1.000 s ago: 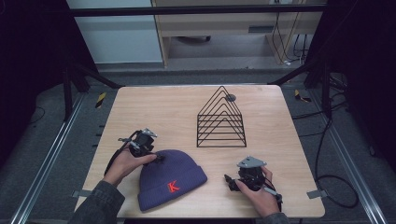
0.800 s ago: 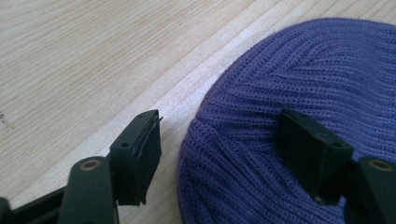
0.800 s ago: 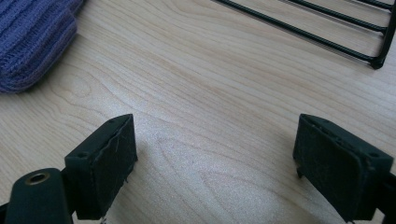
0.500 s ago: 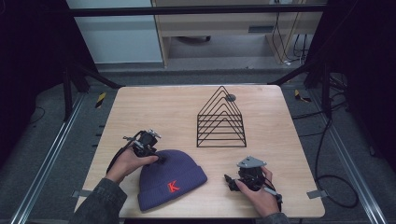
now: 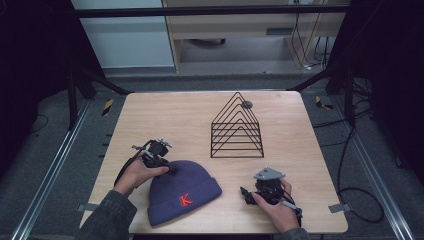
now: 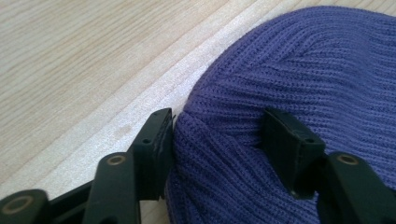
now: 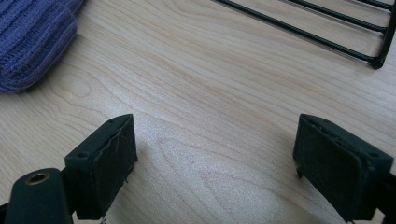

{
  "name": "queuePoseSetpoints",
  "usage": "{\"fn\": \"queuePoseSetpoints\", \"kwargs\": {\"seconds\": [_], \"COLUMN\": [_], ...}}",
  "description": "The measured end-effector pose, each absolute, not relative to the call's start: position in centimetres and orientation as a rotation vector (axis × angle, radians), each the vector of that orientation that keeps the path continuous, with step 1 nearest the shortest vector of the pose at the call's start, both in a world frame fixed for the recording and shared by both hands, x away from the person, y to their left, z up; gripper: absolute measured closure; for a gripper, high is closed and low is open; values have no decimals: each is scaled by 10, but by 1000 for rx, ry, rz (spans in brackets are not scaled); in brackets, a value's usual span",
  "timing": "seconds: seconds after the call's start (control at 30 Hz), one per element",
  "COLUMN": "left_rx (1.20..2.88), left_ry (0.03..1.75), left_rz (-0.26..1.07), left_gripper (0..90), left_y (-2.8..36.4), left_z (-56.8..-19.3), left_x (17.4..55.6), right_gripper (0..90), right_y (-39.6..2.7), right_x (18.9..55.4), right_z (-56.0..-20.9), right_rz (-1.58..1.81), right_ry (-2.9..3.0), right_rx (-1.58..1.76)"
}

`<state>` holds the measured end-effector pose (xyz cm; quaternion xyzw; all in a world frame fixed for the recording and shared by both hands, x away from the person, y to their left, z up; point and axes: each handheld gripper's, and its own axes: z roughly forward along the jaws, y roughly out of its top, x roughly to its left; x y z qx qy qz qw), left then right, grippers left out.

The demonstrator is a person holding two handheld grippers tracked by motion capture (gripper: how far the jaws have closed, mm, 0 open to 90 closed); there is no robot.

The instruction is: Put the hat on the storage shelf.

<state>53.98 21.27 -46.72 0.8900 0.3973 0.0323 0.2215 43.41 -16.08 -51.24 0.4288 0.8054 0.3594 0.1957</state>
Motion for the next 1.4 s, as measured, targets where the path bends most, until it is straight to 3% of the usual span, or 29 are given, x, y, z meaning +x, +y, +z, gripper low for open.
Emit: {"fn": "queuePoseSetpoints", "kwargs": {"seconds": [0.2, 0.53, 1.1, 1.4], "left_rx": [2457, 2447, 2411, 2333], "left_ry": [1100, 1083, 1072, 976], "left_rz": [55, 82, 124, 265], "left_gripper": [510, 753, 787, 798], "left_y": [214, 215, 218, 219], "left_z": [-468, -464, -462, -434], "left_x": [541, 535, 528, 508], "right_gripper": [135, 135, 135, 135], "right_y": [-161, -161, -161, -161], "right_x": [434, 434, 434, 434], "right_z": [-512, -512, -512, -512], "right_rz": [1007, 1007, 1007, 1007], "right_ry": [2257, 2257, 2257, 2257], "right_rx": [1201, 1203, 1202, 1203]}}
